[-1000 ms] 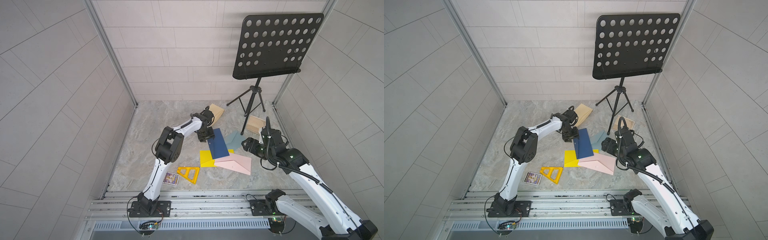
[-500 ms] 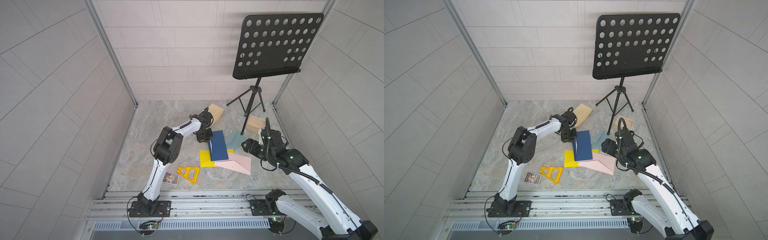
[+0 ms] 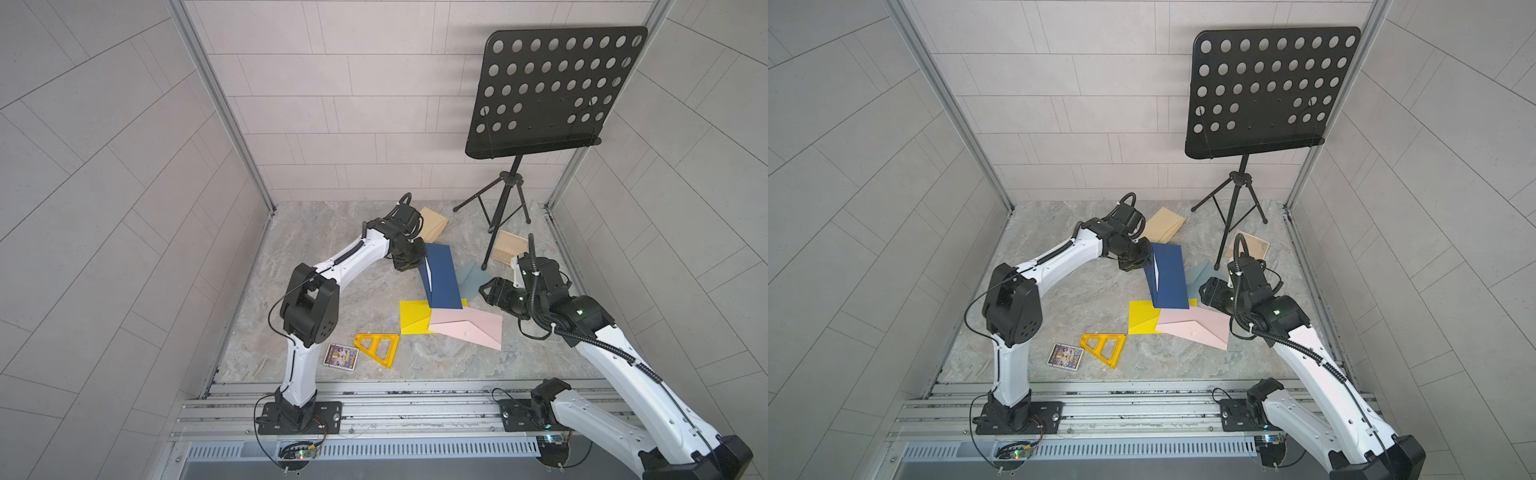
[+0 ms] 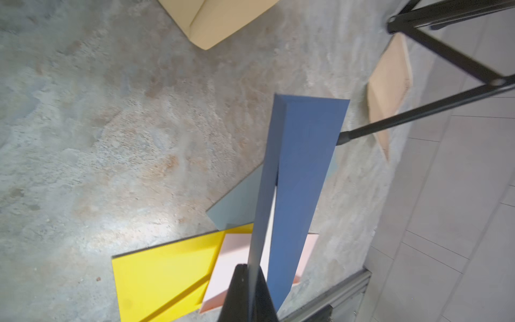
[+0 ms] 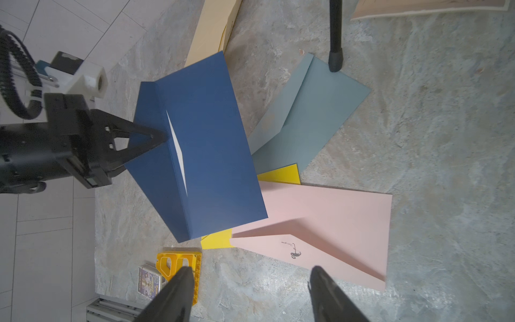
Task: Take the letter paper out of the envelope
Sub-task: Pick up the envelope from the envelope.
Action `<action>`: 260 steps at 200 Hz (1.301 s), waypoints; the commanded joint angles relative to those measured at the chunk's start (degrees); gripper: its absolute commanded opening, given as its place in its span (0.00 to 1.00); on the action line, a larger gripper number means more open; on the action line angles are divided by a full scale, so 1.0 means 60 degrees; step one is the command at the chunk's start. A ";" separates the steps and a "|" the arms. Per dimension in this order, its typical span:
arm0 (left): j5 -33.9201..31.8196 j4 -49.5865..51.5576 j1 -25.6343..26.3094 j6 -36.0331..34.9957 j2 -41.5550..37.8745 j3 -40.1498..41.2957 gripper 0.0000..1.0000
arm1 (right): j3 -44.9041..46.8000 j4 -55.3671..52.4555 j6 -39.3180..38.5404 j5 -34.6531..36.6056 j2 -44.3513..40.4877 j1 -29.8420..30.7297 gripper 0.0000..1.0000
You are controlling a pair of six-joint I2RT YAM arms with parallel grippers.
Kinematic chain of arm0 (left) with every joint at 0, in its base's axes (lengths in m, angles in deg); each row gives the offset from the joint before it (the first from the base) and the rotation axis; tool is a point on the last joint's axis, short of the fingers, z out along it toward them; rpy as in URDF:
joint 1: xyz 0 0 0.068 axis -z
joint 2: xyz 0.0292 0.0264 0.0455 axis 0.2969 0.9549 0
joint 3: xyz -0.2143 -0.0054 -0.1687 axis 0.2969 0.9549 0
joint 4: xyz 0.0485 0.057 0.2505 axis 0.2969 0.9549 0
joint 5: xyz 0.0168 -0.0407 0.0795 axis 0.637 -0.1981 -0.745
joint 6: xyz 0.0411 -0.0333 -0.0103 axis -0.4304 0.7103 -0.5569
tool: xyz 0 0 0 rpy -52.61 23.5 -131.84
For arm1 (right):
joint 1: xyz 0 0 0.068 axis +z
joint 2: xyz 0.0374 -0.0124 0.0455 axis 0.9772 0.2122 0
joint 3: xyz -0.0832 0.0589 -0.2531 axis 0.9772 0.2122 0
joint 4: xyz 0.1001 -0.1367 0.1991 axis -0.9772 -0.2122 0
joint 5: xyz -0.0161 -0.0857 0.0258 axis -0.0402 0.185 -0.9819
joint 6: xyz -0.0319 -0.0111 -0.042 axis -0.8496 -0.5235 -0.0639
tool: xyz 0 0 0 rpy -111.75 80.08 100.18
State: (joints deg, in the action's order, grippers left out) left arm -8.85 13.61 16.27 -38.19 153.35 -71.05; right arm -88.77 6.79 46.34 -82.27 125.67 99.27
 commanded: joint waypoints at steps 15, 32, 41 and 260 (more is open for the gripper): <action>0.0499 -0.0683 -0.0008 0.0927 -0.1456 0.0473 0.00 | -0.0807 -0.0206 -0.0663 0.0244 0.0734 0.0632 0.54; 0.0377 -0.1034 -0.0034 0.1298 -0.2113 0.0794 0.00 | -0.0654 0.0501 0.0130 -0.0458 0.0863 0.0685 0.68; 0.0275 -0.1398 -0.0077 0.1618 -0.2475 0.1025 0.00 | -0.0332 0.1299 0.0881 -0.0933 0.0789 0.0703 0.76; -0.1024 -0.8172 -0.0271 0.7351 -0.4402 0.4243 0.00 | 0.0732 0.8913 0.6445 -0.1237 0.1165 0.0945 0.48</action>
State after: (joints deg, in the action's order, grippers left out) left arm -14.53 -32.05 14.30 3.27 129.50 -46.53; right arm -82.17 56.63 82.78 -90.25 130.76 104.75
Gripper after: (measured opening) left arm 0.055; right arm 0.520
